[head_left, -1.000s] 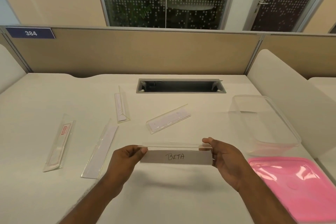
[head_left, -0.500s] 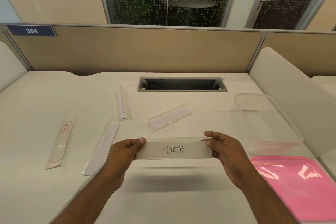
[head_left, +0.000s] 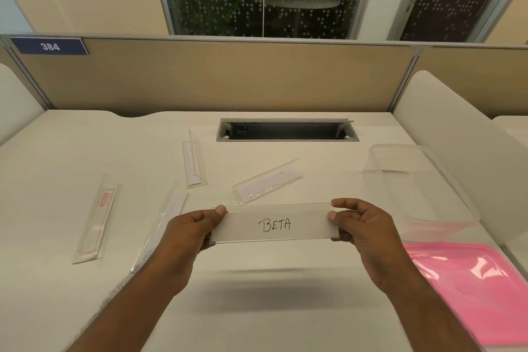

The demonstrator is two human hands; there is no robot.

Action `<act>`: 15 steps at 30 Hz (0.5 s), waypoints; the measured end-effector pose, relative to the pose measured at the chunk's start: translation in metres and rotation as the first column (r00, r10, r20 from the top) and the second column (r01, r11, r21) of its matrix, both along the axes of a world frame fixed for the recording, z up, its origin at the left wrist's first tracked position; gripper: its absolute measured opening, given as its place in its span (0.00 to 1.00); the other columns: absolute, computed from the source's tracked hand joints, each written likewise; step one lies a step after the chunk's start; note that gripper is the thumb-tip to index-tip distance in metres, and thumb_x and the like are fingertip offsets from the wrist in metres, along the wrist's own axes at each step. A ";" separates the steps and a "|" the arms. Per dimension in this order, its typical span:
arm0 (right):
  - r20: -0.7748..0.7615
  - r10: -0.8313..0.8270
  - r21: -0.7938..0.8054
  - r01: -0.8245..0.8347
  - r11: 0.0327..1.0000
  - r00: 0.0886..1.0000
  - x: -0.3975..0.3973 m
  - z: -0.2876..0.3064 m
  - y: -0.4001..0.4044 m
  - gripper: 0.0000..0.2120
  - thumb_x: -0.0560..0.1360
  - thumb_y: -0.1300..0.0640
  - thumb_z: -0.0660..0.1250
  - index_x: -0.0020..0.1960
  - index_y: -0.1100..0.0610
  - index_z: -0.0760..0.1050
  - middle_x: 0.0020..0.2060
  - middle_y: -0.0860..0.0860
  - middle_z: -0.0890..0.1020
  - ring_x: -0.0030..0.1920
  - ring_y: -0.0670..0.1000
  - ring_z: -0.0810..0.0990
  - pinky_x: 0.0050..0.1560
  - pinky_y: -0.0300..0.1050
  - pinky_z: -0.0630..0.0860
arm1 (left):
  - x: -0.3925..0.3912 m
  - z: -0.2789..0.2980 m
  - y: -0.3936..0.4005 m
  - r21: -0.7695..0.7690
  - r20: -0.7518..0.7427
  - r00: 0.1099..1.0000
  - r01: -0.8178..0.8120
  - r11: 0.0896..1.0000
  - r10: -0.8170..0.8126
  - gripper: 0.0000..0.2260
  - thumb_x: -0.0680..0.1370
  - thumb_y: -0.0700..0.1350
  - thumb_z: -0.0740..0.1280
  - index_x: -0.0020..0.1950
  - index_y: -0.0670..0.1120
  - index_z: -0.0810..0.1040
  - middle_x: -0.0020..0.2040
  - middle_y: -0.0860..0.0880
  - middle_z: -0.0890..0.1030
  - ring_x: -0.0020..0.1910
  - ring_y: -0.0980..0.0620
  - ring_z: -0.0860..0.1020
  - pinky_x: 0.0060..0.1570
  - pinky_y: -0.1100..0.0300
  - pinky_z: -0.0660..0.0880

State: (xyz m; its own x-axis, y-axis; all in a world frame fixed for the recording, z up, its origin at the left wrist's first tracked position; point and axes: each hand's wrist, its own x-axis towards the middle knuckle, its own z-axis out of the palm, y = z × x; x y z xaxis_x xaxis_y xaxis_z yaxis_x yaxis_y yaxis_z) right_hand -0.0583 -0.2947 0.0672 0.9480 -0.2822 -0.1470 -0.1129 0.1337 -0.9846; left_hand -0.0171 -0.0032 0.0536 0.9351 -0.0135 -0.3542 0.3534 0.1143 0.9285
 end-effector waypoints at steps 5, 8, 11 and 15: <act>0.074 0.019 0.010 -0.020 1.000 0.997 -0.002 0.006 0.002 0.09 0.72 0.67 0.71 0.50 0.59 0.80 0.29 0.53 0.80 0.34 0.49 0.80 0.36 0.43 0.78 | -0.002 0.007 0.003 0.035 0.053 0.999 0.006 0.999 -0.008 0.11 0.73 0.52 0.71 0.45 0.45 0.87 0.46 0.47 0.85 0.45 0.49 0.79 0.53 0.53 0.75; 0.080 0.019 0.008 -0.019 1.000 0.997 -0.002 0.009 0.001 0.08 0.72 0.67 0.71 0.50 0.59 0.80 0.29 0.53 0.80 0.34 0.50 0.79 0.37 0.45 0.78 | -0.003 0.012 0.007 0.041 0.079 0.997 0.017 0.999 -0.020 0.09 0.77 0.49 0.68 0.47 0.48 0.87 0.50 0.47 0.86 0.49 0.49 0.80 0.55 0.52 0.75; 0.081 0.021 0.009 -0.022 1.000 0.997 -0.003 0.011 -0.001 0.08 0.72 0.67 0.71 0.50 0.59 0.80 0.29 0.53 0.80 0.34 0.50 0.79 0.36 0.44 0.78 | -0.002 0.014 0.009 0.070 0.101 0.994 0.027 0.997 -0.034 0.10 0.79 0.47 0.66 0.47 0.50 0.88 0.50 0.49 0.87 0.48 0.49 0.79 0.52 0.54 0.75; 0.073 0.026 0.007 -0.026 1.000 0.997 -0.004 0.011 -0.002 0.08 0.71 0.67 0.71 0.50 0.59 0.80 0.28 0.52 0.80 0.34 0.50 0.80 0.36 0.44 0.78 | -0.003 0.014 0.008 0.084 0.109 0.993 0.033 0.996 -0.042 0.09 0.79 0.46 0.67 0.47 0.51 0.88 0.49 0.50 0.87 0.48 0.50 0.79 0.51 0.55 0.74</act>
State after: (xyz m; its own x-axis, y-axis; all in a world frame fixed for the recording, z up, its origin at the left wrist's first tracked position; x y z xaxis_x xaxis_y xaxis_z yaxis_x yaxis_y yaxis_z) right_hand -0.0623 -0.2970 0.0779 0.9633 -0.2565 -0.0789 -0.0439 0.1392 -0.9893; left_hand -0.0197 0.0050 0.0673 0.9680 -0.0246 -0.2499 0.2504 0.0245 0.9678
